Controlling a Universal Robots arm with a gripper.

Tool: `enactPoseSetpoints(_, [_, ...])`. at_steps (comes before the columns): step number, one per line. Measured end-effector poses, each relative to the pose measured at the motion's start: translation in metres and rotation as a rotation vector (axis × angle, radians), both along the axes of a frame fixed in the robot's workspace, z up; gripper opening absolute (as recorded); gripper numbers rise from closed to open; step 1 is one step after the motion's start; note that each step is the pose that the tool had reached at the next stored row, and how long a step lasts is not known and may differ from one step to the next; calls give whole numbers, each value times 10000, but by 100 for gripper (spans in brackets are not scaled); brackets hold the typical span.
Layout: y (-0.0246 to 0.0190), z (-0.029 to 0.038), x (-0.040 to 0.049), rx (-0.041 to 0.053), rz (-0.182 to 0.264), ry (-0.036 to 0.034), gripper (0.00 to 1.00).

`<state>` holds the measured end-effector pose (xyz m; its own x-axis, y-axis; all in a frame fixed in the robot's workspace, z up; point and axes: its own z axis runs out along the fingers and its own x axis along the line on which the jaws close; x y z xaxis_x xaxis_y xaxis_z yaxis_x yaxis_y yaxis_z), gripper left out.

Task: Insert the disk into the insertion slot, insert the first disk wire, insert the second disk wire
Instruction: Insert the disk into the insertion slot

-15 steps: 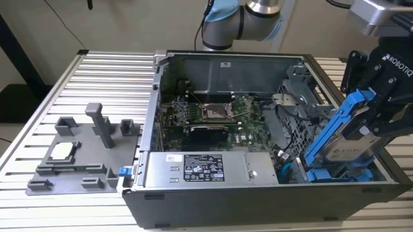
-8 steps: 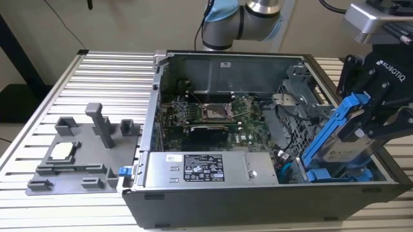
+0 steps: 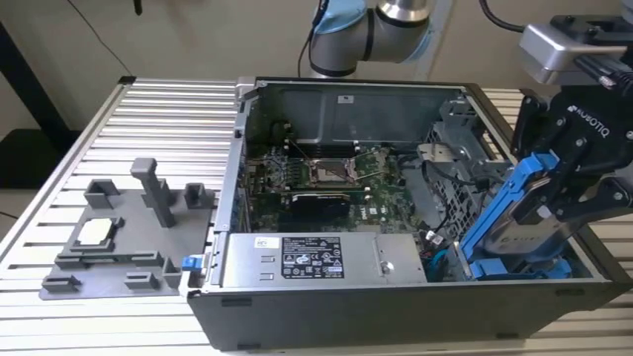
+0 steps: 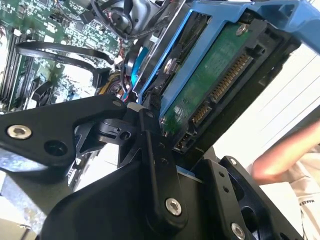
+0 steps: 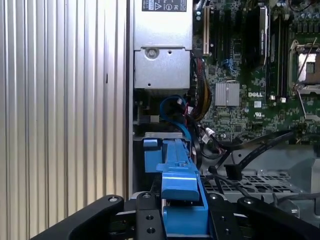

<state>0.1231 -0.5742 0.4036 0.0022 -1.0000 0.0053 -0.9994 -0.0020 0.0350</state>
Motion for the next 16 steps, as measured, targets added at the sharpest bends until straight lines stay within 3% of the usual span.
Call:
enactPoseSetpoints(5, [0,-93,0,0,80,3,33])
enactPoseSetpoints(8, [0,-184,0,1,148,4,33])
enactPoseSetpoints(16, [0,-315,0,1,247,4,33])
